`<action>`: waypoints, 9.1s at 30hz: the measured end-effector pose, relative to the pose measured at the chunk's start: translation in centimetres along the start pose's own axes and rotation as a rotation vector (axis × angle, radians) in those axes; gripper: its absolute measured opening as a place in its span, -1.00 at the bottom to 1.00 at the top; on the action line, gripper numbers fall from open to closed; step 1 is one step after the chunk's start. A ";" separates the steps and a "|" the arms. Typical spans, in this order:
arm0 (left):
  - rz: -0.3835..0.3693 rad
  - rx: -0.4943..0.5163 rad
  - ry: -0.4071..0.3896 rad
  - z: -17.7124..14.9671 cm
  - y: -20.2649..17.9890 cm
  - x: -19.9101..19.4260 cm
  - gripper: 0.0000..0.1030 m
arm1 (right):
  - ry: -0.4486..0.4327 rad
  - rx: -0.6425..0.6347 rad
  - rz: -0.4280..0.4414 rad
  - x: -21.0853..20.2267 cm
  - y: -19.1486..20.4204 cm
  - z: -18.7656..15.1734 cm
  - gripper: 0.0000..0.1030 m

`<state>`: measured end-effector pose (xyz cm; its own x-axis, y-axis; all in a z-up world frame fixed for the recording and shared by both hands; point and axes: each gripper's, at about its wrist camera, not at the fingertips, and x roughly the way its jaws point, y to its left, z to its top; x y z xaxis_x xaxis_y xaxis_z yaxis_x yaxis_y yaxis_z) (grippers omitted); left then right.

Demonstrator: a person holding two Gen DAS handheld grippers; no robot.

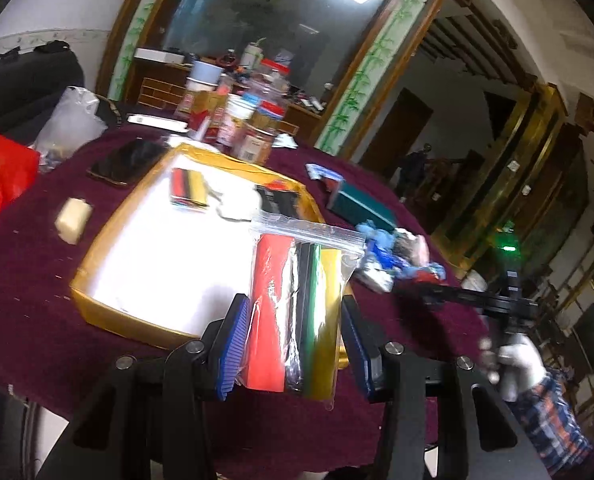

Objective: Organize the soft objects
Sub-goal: 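Carry sponge bag to tray with left gripper while right gripper grasps knitted item, then release sponge bag in tray with left gripper while right gripper releases knitted item, then grasp the blue Vinda tissue pack with left gripper while right gripper grasps lemon-print tissue pack, then carry the Vinda pack to the tray with left gripper while right gripper carries lemon-print pack there, then release the Vinda pack in the tray with left gripper while right gripper releases lemon-print pack, then grasp the white tissue block with the left gripper, then carry the white block to the tray with left gripper while right gripper grasps blue towel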

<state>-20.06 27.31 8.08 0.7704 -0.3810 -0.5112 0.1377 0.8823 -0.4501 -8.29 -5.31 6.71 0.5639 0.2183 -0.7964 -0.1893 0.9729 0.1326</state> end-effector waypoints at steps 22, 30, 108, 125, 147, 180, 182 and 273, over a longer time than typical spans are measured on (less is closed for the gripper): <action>0.257 -0.043 0.271 10.6 8.7 14.3 0.22 | 0.145 -0.182 0.298 6.1 18.2 6.0 -0.46; 0.095 -0.186 0.150 9.2 9.9 7.9 0.52 | 0.270 -0.221 0.264 12.5 21.9 6.4 -0.45; -0.086 0.151 0.186 1.9 -13.1 11.3 0.09 | -0.124 0.358 0.071 1.0 -14.1 -1.8 0.56; -0.071 -0.046 -0.002 1.6 -3.2 -0.4 0.09 | -0.152 0.393 -0.069 -2.2 -15.4 -2.2 0.56; 0.066 -0.086 0.028 1.8 1.8 0.3 0.09 | -0.010 0.202 -0.117 0.8 -10.4 0.2 -0.06; 0.124 -0.228 -0.191 2.2 8.5 -4.3 0.60 | 0.309 -0.077 0.629 7.4 24.2 5.0 -0.04; 0.121 -0.251 -0.201 1.7 9.8 -5.1 0.60 | 0.377 -0.023 0.694 9.2 26.1 4.8 -0.04; 0.259 0.579 0.449 4.6 -15.4 28.2 0.75 | -0.118 0.395 -0.013 1.8 -17.0 0.0 0.96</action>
<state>2.40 4.25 3.91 0.5135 -0.1098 -0.8510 0.3864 0.9151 0.1151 -4.09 -21.47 2.98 0.6572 0.1909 -0.7292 0.1283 0.9249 0.3578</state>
